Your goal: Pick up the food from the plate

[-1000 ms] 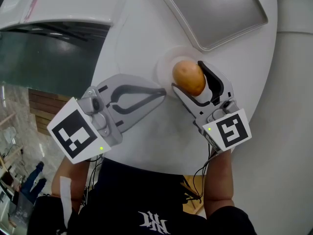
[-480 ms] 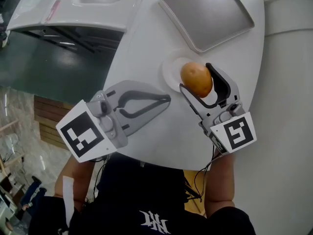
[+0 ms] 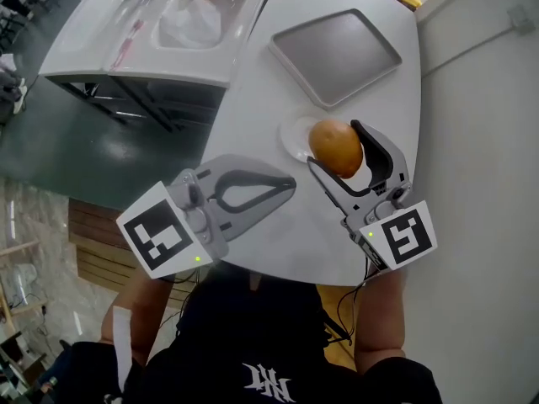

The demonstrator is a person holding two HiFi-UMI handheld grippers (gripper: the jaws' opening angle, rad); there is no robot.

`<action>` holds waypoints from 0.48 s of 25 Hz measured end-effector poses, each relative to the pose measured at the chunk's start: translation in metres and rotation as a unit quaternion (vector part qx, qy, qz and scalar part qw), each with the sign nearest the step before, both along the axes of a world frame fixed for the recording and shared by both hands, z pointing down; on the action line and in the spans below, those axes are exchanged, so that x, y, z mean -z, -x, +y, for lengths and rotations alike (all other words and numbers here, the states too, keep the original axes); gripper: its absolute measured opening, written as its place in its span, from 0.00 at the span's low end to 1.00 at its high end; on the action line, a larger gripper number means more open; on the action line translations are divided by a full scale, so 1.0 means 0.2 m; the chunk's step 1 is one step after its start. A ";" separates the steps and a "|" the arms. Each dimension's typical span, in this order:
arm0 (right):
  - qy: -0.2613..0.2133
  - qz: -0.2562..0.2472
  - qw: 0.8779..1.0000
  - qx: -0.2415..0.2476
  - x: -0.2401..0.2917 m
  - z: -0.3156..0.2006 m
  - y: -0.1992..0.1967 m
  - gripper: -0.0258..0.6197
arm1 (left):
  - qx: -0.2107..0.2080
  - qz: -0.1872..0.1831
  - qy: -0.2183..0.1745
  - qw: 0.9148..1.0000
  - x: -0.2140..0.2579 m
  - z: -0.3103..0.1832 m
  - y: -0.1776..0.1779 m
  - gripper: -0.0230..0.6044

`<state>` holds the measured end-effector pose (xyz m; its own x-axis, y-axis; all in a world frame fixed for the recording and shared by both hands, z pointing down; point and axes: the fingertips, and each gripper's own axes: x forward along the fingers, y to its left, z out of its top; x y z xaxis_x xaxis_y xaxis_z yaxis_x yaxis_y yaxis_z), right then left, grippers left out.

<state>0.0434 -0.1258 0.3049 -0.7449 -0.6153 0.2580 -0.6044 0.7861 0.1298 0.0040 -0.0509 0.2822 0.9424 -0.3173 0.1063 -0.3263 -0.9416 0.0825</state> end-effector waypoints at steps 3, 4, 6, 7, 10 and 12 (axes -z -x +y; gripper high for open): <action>-0.027 -0.021 0.999 -0.006 0.19 0.11 0.01 0.57 | -0.013 0.000 -0.030 0.999 0.14 0.11 0.01 0.05; -0.039 -0.026 0.999 -0.007 0.25 0.15 0.01 0.57 | -0.017 0.002 -0.038 0.999 0.18 0.15 0.02 0.05; -0.059 -0.029 0.998 -0.012 0.38 0.23 0.03 0.57 | -0.023 0.013 -0.045 0.999 0.27 0.25 0.03 0.05; -0.067 -0.029 0.997 -0.013 0.43 0.28 0.05 0.57 | -0.025 0.018 -0.046 0.998 0.30 0.30 0.05 0.05; -0.090 -0.027 0.995 -0.015 0.60 0.44 0.08 0.57 | -0.028 0.031 -0.048 0.998 0.41 0.44 0.08 0.05; -0.113 -0.027 0.993 -0.015 0.73 0.55 0.10 0.57 | -0.030 0.035 -0.055 0.997 0.48 0.52 0.10 0.05</action>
